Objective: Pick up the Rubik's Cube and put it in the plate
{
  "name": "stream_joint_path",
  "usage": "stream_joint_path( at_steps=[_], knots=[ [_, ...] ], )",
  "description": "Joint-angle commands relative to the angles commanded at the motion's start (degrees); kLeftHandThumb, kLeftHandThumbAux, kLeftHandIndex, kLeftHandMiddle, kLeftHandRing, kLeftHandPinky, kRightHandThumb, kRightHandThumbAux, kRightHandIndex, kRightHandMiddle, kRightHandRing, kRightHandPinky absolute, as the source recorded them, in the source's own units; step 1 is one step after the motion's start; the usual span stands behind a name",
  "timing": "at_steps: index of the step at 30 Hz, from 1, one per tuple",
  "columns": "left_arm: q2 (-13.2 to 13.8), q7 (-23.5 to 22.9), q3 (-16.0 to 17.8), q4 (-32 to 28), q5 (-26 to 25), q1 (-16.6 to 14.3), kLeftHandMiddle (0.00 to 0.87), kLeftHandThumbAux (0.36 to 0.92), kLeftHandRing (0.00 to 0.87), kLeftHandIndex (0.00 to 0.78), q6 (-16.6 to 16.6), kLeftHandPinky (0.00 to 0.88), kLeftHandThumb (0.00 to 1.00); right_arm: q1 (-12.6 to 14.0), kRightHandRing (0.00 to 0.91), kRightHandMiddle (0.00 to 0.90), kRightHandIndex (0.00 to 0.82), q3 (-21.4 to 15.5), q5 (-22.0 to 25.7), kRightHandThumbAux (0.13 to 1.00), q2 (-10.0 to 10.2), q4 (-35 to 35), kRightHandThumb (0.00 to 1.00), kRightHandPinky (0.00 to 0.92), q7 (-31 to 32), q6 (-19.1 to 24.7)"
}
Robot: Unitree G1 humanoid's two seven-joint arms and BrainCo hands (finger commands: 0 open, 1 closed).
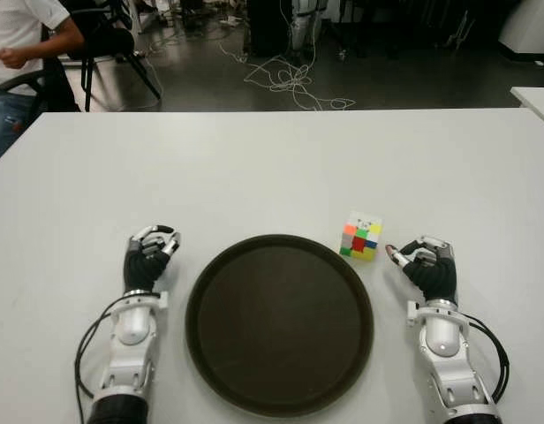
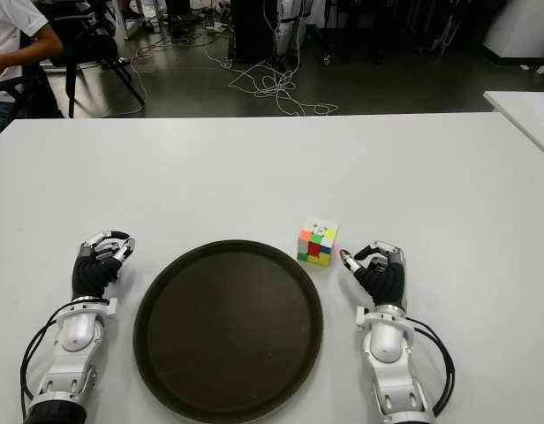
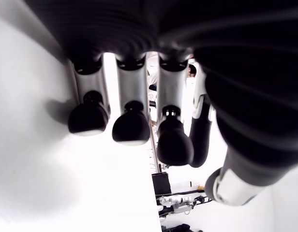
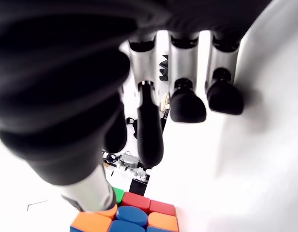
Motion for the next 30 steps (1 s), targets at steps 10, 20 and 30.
stream_joint_path(
  at_steps=[10, 20, 30],
  knots=[
    [0.1, 0.3, -0.1, 0.3, 0.0, 0.0, 0.817, 0.706, 0.834, 0.444, -0.3, 0.821, 0.706, 0.1, 0.817, 0.800, 0.695, -0.2, 1.0, 0.848, 0.2, 0.8, 0.227, 0.812, 0.0, -1.5],
    [0.3, 0.1, 0.0, 0.6, -0.1, -0.1, 0.813, 0.707, 0.828, 0.444, -0.3, 0.820, 0.706, -0.2, 0.810, 0.796, 0.687, 0.0, 0.9, 0.860, -0.2, 1.4, 0.223, 0.801, 0.1, -1.3],
    [0.4, -0.7, 0.0, 0.7, -0.7, -0.1, 0.810, 0.707, 0.825, 0.444, -0.8, 0.813, 0.707, -0.2, 0.810, 0.794, 0.696, 0.1, 0.1, 0.855, -0.2, 1.0, 0.249, 0.808, -0.4, -0.4]
  ],
)
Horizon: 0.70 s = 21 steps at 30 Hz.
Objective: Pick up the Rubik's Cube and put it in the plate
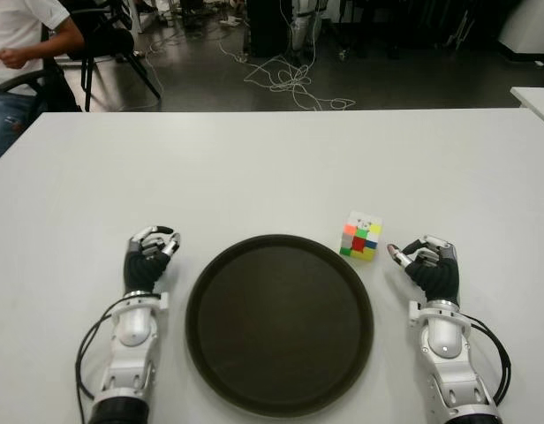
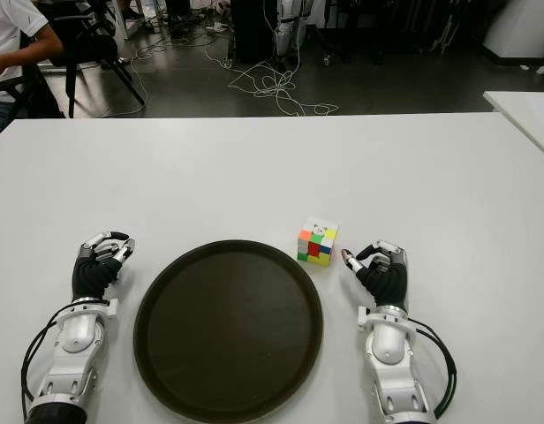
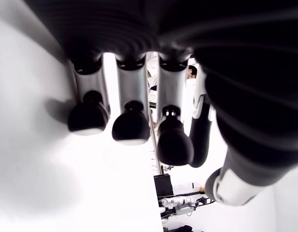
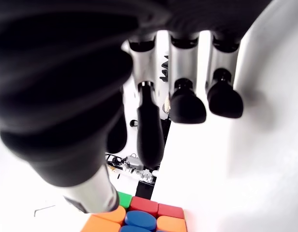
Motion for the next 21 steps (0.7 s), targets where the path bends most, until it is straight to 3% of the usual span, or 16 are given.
stream_joint_path(
  at_steps=[14, 21],
  knots=[
    [0.5, -0.9, -0.3, 0.2, 0.2, 0.0, 0.808, 0.706, 0.821, 0.444, 0.1, 0.806, 0.708, 0.2, 0.817, 0.803, 0.703, -0.1, 0.5, 0.861, 0.3, -0.4, 0.199, 0.814, -0.1, -0.3],
    [0.5, -1.0, -0.3, 0.3, 0.3, 0.1, 0.806, 0.707, 0.816, 0.443, -0.1, 0.803, 0.707, 0.2, 0.818, 0.803, 0.704, -0.3, 0.9, 0.856, 0.5, -0.5, 0.219, 0.811, 0.0, -0.1]
  ],
)
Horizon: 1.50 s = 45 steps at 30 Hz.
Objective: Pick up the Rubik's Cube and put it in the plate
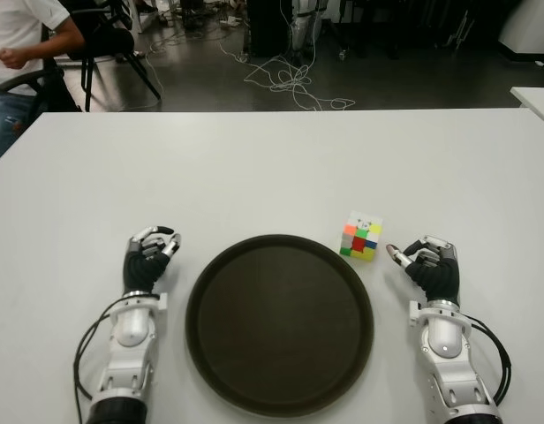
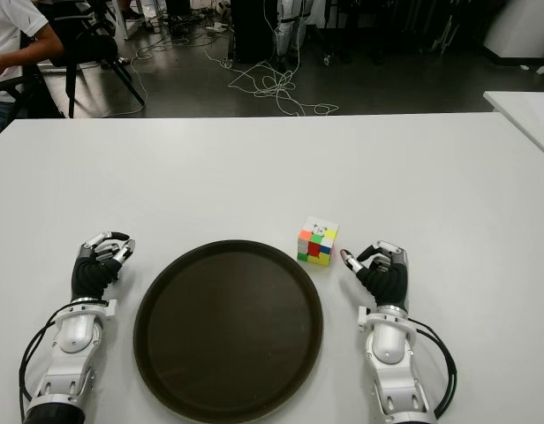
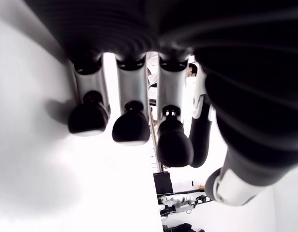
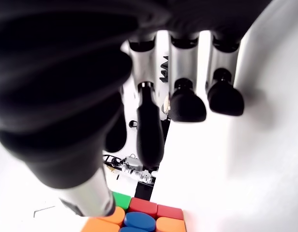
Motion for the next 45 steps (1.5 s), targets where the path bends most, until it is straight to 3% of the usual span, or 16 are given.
stream_joint_path(
  at_steps=[30, 45],
  knots=[
    [-0.7, 1.4, 0.9, 0.9, -0.2, -0.5, 0.820, 0.705, 0.836, 0.444, -0.4, 0.829, 0.707, 0.1, 0.809, 0.792, 0.686, 0.1, 0.3, 0.849, -0.2, -0.8, 0.238, 0.806, 0.5, 1.0],
    [-0.9, 0.1, 1.3, 0.9, -1.5, -0.4, 0.812, 0.706, 0.828, 0.444, -1.2, 0.820, 0.706, -0.1, 0.817, 0.802, 0.695, -0.9, 0.7, 0.849, 1.1, -0.2, 0.179, 0.819, -2.4, -3.4]
  ],
)
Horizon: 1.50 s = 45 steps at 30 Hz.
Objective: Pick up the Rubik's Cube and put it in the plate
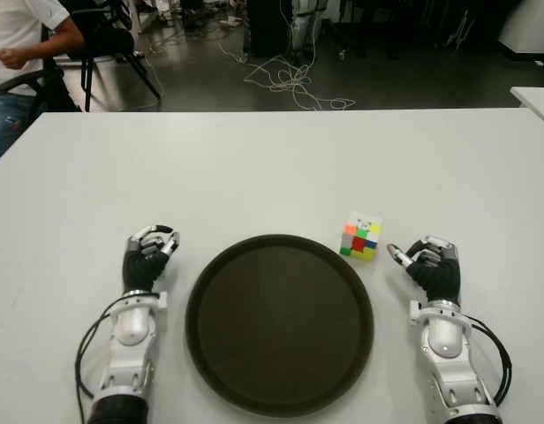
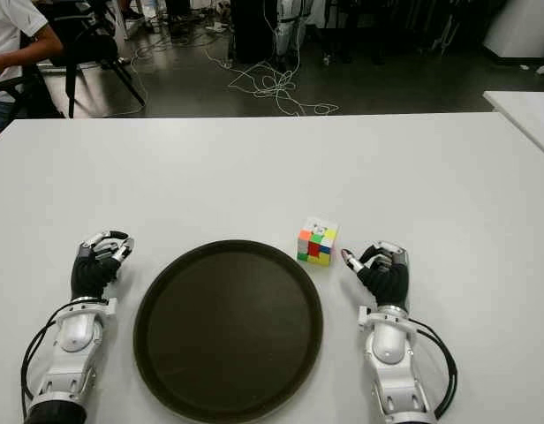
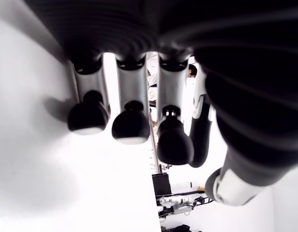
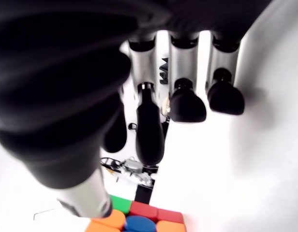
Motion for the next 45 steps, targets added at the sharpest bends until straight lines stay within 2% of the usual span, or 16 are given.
stream_joint_path(
  at_steps=[6, 8, 10, 12, 13, 14, 15, 18, 26, 33, 38, 45],
  knots=[
    [0.7, -0.1, -0.4, 1.0, 0.5, -0.5, 0.807, 0.706, 0.824, 0.443, 0.3, 0.808, 0.705, -0.4, 0.797, 0.784, 0.661, -0.4, -0.7, 0.851, 1.0, 0.3, 0.106, 0.788, -3.3, -1.9],
    [1.0, -0.2, -0.6, 1.3, 0.9, -0.5, 0.806, 0.707, 0.823, 0.443, 0.3, 0.805, 0.705, -0.6, 0.728, 0.715, 0.621, -0.3, -1.3, 0.860, 0.9, 0.6, 0.087, 0.715, -4.4, -2.6],
    [1.3, -0.3, -0.9, 1.2, 1.3, -0.4, 0.806, 0.707, 0.823, 0.443, 0.4, 0.805, 0.705, -0.7, 0.593, 0.577, 0.520, -0.2, -2.1, 0.851, 0.8, 1.2, 0.063, 0.565, -5.8, -4.1],
    [1.5, -0.3, -1.1, 1.1, 1.5, -0.4, 0.807, 0.707, 0.824, 0.443, 0.5, 0.807, 0.704, -1.0, 0.417, 0.401, 0.364, -0.1, -2.6, 0.822, 0.4, 1.9, 0.041, 0.389, -6.7, -5.6],
    [1.6, -0.4, -1.2, 0.9, 1.6, -0.3, 0.807, 0.707, 0.824, 0.443, 0.6, 0.807, 0.704, -1.2, 0.383, 0.367, 0.332, 0.0, -2.8, 0.815, 0.0, 2.8, 0.038, 0.357, -6.7, -7.4],
    [1.6, -0.4, -1.2, 0.8, 1.6, -0.3, 0.808, 0.706, 0.825, 0.443, 0.7, 0.809, 0.704, -1.3, 0.245, 0.235, 0.212, 0.2, -3.0, 0.785, -0.3, 3.5, 0.029, 0.232, -6.8, -8.8],
    [1.6, -0.4, -1.2, 0.5, 1.6, -0.2, 0.808, 0.706, 0.825, 0.443, 0.8, 0.810, 0.704, -1.5, 0.157, 0.150, 0.135, 0.4, -3.2, 0.766, -0.7, 4.3, 0.023, 0.152, -6.6, -10.4],
    [1.4, -0.3, -1.2, 0.1, 1.5, -0.1, 0.808, 0.706, 0.825, 0.443, 1.3, 0.812, 0.705, -2.0, 0.051, 0.049, 0.044, 0.8, -4.1, 0.710, -1.8, 6.0, 0.018, 0.049, -6.2, -13.4],
    [0.9, 0.4, -0.8, -0.3, 1.3, -0.2, 0.813, 0.706, 0.831, 0.444, 2.3, 0.816, 0.705, -2.7, 0.002, 0.002, 0.002, 1.2, -7.1, 0.615, -4.1, 8.8, 0.003, 0.002, -5.4, -17.7],
    [0.9, 0.3, -0.7, 0.2, 1.3, -0.3, 0.812, 0.706, 0.831, 0.444, 1.9, 0.817, 0.704, -3.0, 0.000, 0.000, 0.000, 0.8, -7.9, 0.531, -5.2, 9.2, 0.000, 0.000, -4.0, -18.6],
    [1.2, -0.1, -1.1, 0.2, 1.7, -0.2, 0.807, 0.707, 0.825, 0.444, 1.6, 0.809, 0.705, -3.3, 0.000, 0.000, 0.000, 0.4, -8.9, 0.500, -5.8, 9.3, 0.000, 0.000, -4.1, -19.1],
    [0.9, 0.2, -1.5, -0.4, 2.1, 0.1, 0.804, 0.705, 0.819, 0.444, 1.5, 0.806, 0.707, -4.1, 0.000, 0.000, 0.000, 0.0, -11.5, 0.471, -7.7, 9.2, 0.000, 0.000, -4.4, -20.0]
  ],
)
